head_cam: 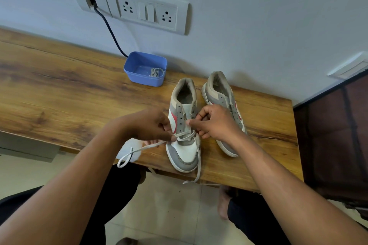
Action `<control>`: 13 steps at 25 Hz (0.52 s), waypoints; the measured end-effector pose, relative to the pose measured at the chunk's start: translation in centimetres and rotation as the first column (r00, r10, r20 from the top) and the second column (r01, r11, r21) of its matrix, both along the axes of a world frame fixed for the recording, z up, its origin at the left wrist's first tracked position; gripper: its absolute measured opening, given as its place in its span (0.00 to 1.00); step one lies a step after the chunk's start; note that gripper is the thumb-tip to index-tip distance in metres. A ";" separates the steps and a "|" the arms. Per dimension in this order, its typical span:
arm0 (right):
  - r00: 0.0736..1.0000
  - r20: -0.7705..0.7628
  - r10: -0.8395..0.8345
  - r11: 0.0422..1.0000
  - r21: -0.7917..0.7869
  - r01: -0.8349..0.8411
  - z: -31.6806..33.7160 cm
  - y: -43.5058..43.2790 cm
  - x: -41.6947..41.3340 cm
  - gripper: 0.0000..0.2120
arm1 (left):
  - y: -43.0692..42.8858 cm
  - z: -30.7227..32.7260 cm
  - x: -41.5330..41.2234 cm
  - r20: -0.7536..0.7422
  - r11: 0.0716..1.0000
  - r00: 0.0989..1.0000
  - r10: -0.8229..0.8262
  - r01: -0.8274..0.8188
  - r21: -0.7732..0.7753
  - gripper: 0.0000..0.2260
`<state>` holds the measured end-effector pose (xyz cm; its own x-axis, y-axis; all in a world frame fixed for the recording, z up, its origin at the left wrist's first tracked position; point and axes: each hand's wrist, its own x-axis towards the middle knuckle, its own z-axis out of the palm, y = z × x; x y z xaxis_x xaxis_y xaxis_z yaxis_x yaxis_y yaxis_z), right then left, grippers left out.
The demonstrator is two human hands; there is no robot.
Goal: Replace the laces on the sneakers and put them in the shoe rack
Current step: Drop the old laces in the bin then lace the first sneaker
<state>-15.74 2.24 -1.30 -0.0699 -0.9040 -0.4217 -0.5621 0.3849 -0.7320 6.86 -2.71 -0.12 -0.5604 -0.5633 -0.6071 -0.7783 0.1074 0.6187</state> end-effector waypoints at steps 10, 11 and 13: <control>1.000 -0.030 0.006 0.999 -0.036 -0.007 -0.1 0.0 0.0 0.11 | 0.3 -0.2 -0.5 0.103 0.998 0.993 -0.056 0.056 0.001 0.14; 0.999 -0.036 0.004 0.999 -0.034 -0.005 -0.1 0.0 0.0 0.11 | 0.5 -0.4 -0.9 0.098 0.997 0.993 -0.065 0.069 -0.046 0.14; 1.000 -0.024 -0.007 1.000 -0.028 0.007 -0.1 0.0 0.0 0.11 | 0.8 -0.9 -1.3 0.085 0.983 0.994 -0.074 0.088 -0.164 0.11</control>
<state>-15.79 2.26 -1.42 -0.0862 -0.9151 -0.3940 -0.5771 0.3682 -0.7289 5.59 -1.92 -0.98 -0.5630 -0.6154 -0.5516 -0.8078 0.2689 0.5245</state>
